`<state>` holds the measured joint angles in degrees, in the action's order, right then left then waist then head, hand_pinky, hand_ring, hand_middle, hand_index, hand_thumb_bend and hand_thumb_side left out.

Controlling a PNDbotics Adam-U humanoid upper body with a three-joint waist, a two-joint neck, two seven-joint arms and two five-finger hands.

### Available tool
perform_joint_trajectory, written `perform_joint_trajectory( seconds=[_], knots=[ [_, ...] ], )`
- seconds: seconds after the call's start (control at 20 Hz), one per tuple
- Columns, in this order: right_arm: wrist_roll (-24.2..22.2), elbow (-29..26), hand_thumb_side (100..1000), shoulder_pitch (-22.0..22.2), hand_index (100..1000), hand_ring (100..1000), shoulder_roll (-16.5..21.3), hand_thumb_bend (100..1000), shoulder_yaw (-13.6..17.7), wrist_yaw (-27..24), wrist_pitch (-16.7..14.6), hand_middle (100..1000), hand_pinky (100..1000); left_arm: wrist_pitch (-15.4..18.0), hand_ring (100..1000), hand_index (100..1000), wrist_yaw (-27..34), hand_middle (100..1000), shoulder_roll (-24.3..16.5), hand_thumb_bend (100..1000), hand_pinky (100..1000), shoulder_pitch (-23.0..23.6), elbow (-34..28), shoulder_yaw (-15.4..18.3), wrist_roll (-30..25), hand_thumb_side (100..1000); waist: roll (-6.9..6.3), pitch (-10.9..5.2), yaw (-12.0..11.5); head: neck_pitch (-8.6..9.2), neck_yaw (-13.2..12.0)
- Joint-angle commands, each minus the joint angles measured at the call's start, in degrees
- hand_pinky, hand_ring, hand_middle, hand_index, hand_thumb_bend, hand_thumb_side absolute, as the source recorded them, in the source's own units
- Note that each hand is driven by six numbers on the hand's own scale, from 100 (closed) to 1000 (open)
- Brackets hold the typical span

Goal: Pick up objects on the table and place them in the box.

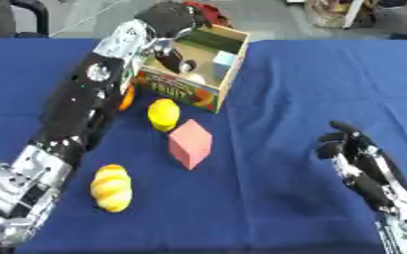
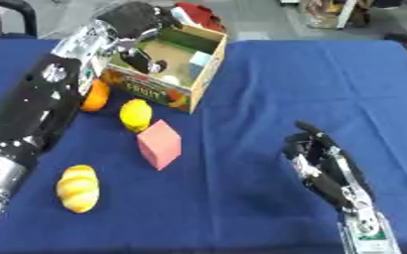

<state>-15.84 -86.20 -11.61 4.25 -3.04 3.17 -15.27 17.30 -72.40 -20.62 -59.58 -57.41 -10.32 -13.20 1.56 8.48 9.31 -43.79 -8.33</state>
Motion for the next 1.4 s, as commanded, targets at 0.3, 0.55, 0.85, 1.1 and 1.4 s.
perform_joint_trajectory(
  seconds=[0.3,0.55,0.85,1.1,1.4],
  knots=[
    [0.75,-0.81,410,-0.48,900,638,1.34,100,1.03,-0.01,0.05,664,646,-1.29,646,879,13.60,683,-14.22,404,771,2.08,-8.15,1.06,-14.20,245,-0.26,-1.33,-1.30,-0.23,1.58],
    [0.92,-0.86,413,-0.41,900,638,1.49,100,1.16,0.04,0.04,664,646,-4.10,647,873,17.86,683,-18.67,400,761,6.42,-8.99,1.31,-23.84,329,-0.33,-1.46,-2.05,-0.31,2.05],
    [0.84,-0.89,414,-0.41,900,638,1.39,100,1.12,0.02,-0.01,664,646,-5.98,644,865,20.93,679,-18.18,385,753,8.47,-5.93,0.19,-29.61,418,-0.10,-1.63,-2.06,-0.33,2.06],
    [0.85,-0.86,414,-0.39,899,638,1.30,100,1.14,-0.04,-0.03,664,646,-6.31,652,865,22.31,690,-16.40,370,753,8.71,-3.31,-0.35,-30.93,447,0.13,-1.64,-1.92,-0.33,1.94],
    [0.73,-0.81,414,-0.38,898,638,1.20,100,1.08,-0.04,-0.03,664,646,-6.49,679,875,21.17,731,-14.67,383,759,8.33,-1.22,-0.91,-30.31,438,0.14,-1.60,-1.95,-0.33,1.71]
  ],
)
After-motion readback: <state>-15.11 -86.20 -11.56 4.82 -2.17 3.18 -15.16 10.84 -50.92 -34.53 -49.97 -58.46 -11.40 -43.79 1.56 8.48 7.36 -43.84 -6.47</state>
